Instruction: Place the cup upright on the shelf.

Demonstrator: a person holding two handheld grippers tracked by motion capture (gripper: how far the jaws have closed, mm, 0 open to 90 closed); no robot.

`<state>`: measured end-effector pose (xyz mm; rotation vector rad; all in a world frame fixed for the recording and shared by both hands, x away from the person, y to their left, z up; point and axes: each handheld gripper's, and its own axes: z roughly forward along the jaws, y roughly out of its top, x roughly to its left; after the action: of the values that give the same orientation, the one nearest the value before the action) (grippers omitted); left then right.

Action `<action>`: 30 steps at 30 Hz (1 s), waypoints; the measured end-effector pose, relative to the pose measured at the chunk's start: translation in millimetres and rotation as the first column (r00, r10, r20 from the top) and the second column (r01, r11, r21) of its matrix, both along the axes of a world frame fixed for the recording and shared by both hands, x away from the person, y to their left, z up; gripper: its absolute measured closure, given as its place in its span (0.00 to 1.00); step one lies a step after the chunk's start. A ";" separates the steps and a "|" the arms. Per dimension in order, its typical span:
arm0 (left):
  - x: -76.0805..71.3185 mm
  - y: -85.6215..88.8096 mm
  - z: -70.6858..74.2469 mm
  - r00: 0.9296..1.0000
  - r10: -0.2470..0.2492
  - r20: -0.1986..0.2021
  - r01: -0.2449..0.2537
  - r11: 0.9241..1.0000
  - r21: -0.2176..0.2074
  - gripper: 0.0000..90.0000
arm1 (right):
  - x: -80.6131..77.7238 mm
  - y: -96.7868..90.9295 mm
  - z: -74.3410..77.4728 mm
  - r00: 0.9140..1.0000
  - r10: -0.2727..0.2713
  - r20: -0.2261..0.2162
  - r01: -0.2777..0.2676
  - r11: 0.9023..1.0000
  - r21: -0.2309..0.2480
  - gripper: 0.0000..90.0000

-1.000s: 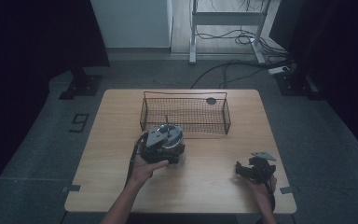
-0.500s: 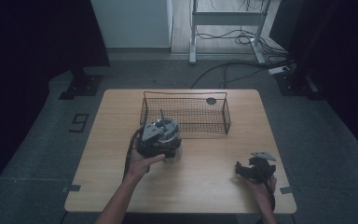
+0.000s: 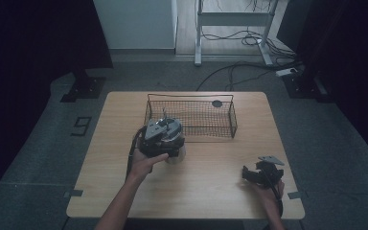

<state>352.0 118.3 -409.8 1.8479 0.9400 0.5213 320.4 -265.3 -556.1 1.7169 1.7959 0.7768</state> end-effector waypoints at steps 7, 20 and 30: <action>6.7 0.8 3.3 1.000 0.005 -0.001 -0.005 1.000 0.005 0.04 | 0.0 -0.1 0.0 1.000 0.000 0.001 0.000 1.000 -0.001 0.03; 21.3 4.4 7.4 1.000 0.019 -0.005 -0.019 1.000 0.001 0.04 | -0.2 -0.4 0.1 1.000 0.000 0.001 0.000 1.000 0.000 0.04; 32.0 5.8 15.0 0.999 0.034 0.011 -0.035 0.999 0.030 0.04 | -0.3 -0.6 0.3 1.000 0.003 -0.002 -0.003 1.000 -0.001 0.04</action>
<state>384.0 124.1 -394.7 1.8572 0.9634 0.5686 320.1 -265.9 -555.7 1.7156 1.8007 0.7758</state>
